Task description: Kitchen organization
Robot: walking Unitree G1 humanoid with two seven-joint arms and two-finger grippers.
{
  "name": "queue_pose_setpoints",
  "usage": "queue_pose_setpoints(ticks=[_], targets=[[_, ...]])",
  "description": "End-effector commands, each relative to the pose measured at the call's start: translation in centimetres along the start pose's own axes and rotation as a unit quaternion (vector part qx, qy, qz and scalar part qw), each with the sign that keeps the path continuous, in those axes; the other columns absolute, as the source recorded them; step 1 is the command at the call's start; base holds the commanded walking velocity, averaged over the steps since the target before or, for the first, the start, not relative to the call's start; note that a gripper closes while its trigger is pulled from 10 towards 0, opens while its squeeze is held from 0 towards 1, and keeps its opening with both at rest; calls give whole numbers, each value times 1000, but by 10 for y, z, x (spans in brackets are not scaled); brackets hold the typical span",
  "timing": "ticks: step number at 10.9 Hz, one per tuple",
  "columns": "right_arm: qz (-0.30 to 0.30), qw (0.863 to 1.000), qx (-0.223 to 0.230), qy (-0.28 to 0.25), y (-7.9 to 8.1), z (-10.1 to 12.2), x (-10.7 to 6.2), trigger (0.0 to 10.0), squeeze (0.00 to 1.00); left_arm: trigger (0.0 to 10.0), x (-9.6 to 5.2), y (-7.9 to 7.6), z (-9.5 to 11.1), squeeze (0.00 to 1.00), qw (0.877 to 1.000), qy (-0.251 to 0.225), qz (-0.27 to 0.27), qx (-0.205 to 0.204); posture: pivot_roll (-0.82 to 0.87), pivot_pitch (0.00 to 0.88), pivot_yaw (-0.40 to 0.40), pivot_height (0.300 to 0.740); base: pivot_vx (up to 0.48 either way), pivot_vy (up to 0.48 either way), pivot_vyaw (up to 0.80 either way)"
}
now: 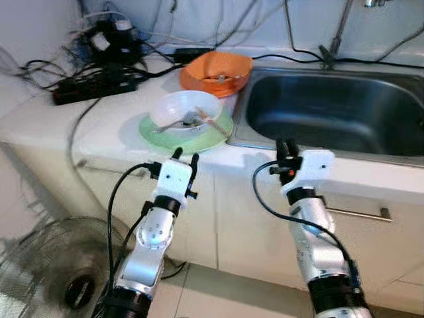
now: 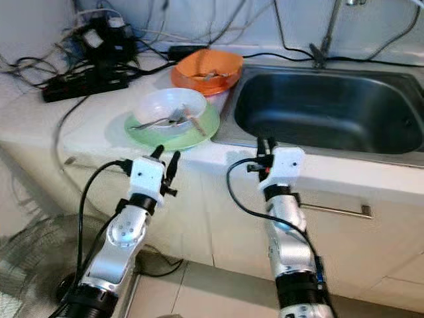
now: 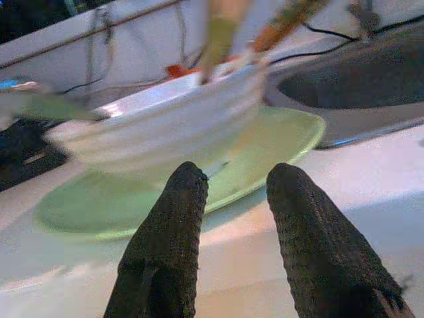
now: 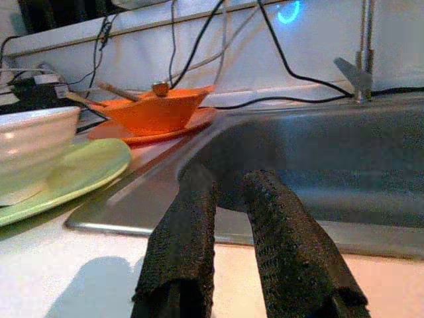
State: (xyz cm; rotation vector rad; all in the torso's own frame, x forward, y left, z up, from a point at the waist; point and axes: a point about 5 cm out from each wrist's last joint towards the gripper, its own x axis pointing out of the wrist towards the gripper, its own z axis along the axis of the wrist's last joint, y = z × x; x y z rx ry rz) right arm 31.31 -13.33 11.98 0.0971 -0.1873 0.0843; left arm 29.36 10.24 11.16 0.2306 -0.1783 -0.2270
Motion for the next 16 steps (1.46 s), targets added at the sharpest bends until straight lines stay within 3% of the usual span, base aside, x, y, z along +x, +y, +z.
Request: queue_pose_setpoints(ticks=[1,6,7,11,16], targets=[[-5,1000,7,5,-1,0,3,10000,0,10000,0,-3,5,0,1000,-12,-15,9,53,0,83,740,0,0,-800],[-3,1000,2,-4,-1,2,3,10000,0,10000,-1,-2,8,0,999,-22,-8,23,55,0,81,740,0,0,0],[-3,1000,1,-4,-1,2,4,10000,0,10000,-3,-4,13,0,997,-42,-12,61,57,0,80,740,0,0,0],[-2,1000,0,-4,-1,2,4,10000,0,10000,-12,-8,22,0,991,-79,-26,108,62,0,74,740,0,0,0],[-2,1000,0,-4,0,2,5,10000,0,10000,-5,-8,40,0,979,-125,-25,162,58,0,76,740,0,0,0]])
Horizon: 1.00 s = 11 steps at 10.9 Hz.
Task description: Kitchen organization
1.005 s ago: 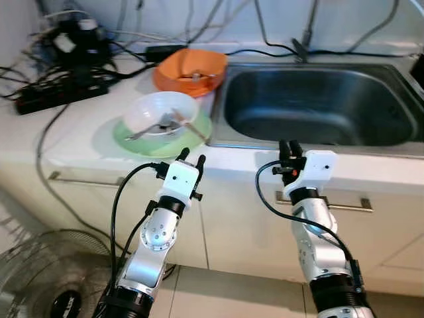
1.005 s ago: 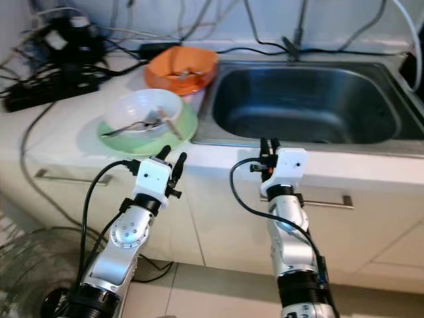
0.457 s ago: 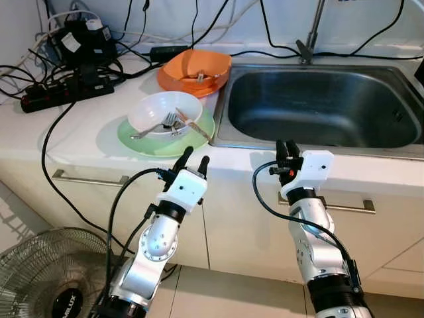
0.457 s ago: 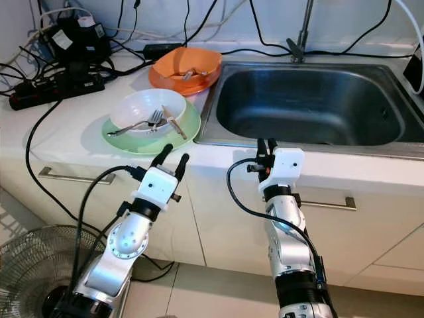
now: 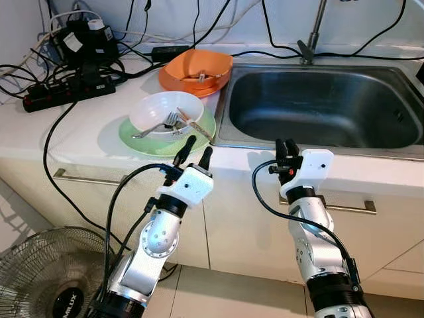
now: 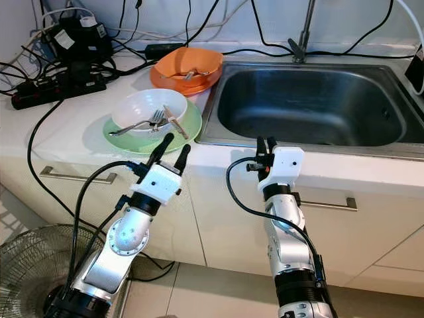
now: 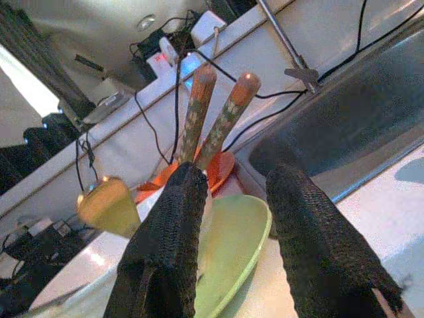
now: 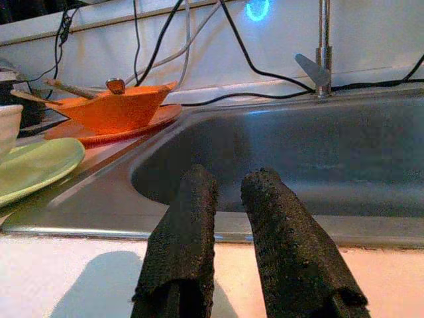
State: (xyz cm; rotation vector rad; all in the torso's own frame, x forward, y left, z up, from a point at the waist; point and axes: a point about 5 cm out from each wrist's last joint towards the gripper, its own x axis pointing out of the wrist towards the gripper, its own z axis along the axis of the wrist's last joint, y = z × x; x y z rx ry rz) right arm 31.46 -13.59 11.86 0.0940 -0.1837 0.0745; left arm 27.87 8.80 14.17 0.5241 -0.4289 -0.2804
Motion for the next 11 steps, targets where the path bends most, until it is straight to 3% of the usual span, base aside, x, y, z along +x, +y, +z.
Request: queue_pose_setpoints(ticks=[1,8,11], targets=[[3,1000,2,-6,3,3,4,10000,0,10000,5,3,7,0,1000,-21,2,19,58,0,77,740,0,0,0],[2,1000,3,-5,4,1,3,10000,0,10000,13,3,9,0,997,-34,-4,68,59,0,79,740,0,0,0],[3,1000,4,-6,5,2,4,10000,0,10000,24,0,8,0,997,-33,-4,75,50,0,81,740,0,0,0]])
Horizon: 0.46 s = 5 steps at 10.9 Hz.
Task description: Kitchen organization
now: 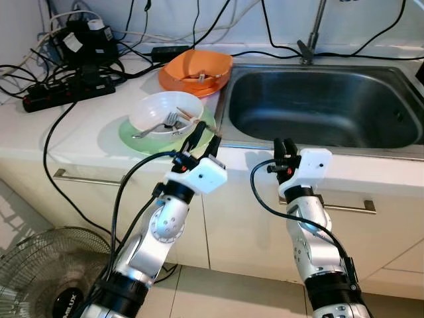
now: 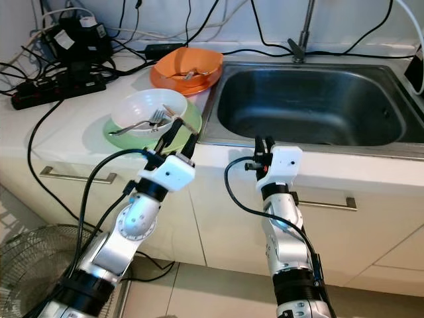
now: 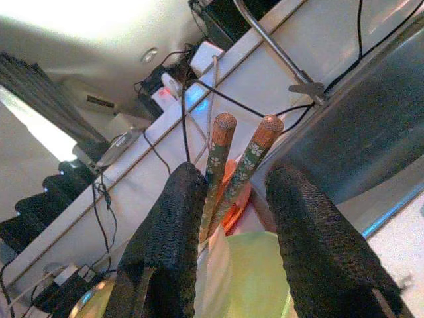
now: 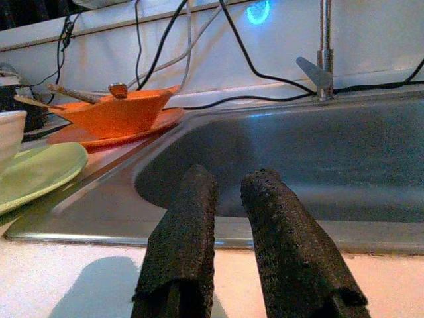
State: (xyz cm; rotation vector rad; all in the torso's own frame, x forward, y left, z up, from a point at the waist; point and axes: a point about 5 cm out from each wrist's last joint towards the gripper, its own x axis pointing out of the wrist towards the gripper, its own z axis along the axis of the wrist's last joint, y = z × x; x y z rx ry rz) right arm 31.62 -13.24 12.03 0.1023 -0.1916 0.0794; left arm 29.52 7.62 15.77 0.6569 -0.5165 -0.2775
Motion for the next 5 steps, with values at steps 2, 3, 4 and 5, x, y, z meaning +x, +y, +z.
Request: queue_pose_setpoints(ticks=[2,3,4,5], targets=[[-2,1000,-1,-4,0,1,2,10000,0,10000,0,2,-3,0,1000,4,9,9,51,0,82,740,0,0,0],[-2,1000,-1,-3,0,1,2,10000,0,10000,1,1,-3,0,1000,4,6,12,52,0,81,740,0,0,0],[0,1000,-1,-2,1,0,2,10000,0,10000,4,1,-6,0,1000,11,6,19,54,0,81,740,0,0,0],[1,1000,0,-2,2,0,2,10000,0,10000,9,0,-9,0,999,19,3,28,54,0,81,740,0,0,0]])
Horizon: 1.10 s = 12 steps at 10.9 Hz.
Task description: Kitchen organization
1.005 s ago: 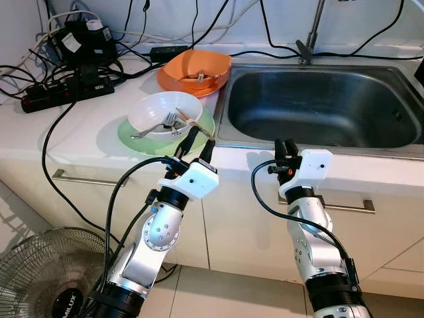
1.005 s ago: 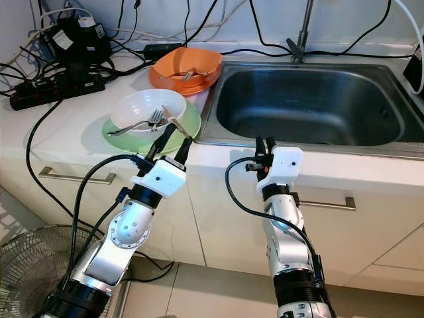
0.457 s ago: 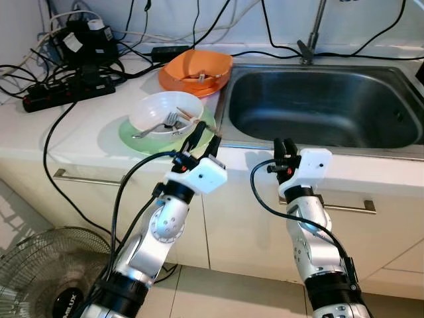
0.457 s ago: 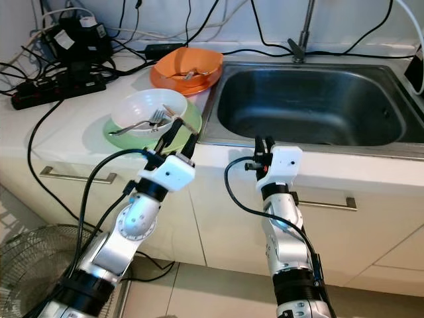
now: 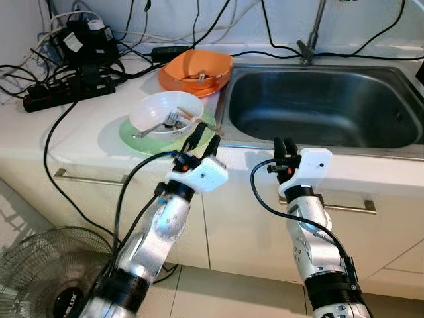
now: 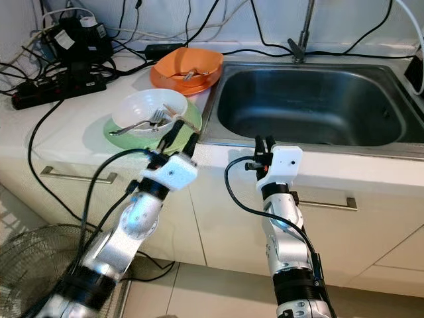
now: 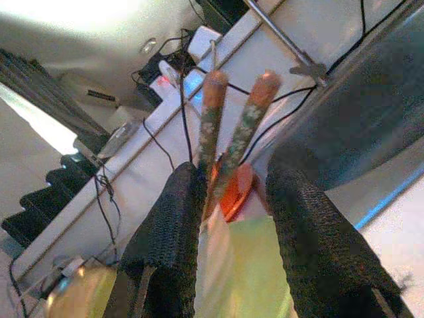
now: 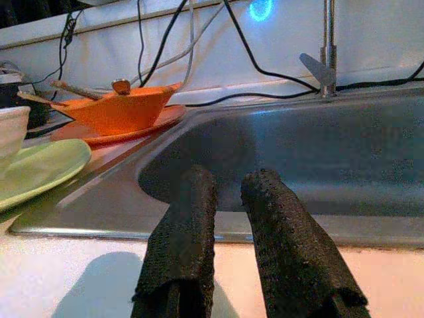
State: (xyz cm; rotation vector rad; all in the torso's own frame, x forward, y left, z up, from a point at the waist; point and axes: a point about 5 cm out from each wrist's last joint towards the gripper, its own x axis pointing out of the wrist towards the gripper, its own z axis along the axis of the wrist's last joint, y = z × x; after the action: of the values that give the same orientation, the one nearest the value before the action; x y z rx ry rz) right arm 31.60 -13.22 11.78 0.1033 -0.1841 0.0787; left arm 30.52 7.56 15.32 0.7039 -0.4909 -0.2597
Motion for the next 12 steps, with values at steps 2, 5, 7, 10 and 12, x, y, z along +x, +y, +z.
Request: queue_pose_setpoints(ticks=[2,5,7,10,12], targets=[[3,1000,0,-6,2,2,3,10000,0,4431,8,1,-2,0,1000,3,3,16,47,0,82,740,0,0,0],[1,1000,-1,-7,1,2,3,10000,0,10000,10,0,-2,0,1000,5,11,15,43,0,83,740,0,0,0],[4,1000,-1,-7,2,2,4,10000,0,10000,12,-1,-4,0,1000,6,10,29,47,0,79,740,0,0,0],[2,1000,-2,-8,2,3,4,10000,0,0,13,0,-2,0,999,-5,11,32,44,0,79,740,0,0,0],[1,1000,-2,-9,2,3,4,10000,0,0,18,5,9,0,998,-37,23,38,48,0,77,740,0,0,0]])
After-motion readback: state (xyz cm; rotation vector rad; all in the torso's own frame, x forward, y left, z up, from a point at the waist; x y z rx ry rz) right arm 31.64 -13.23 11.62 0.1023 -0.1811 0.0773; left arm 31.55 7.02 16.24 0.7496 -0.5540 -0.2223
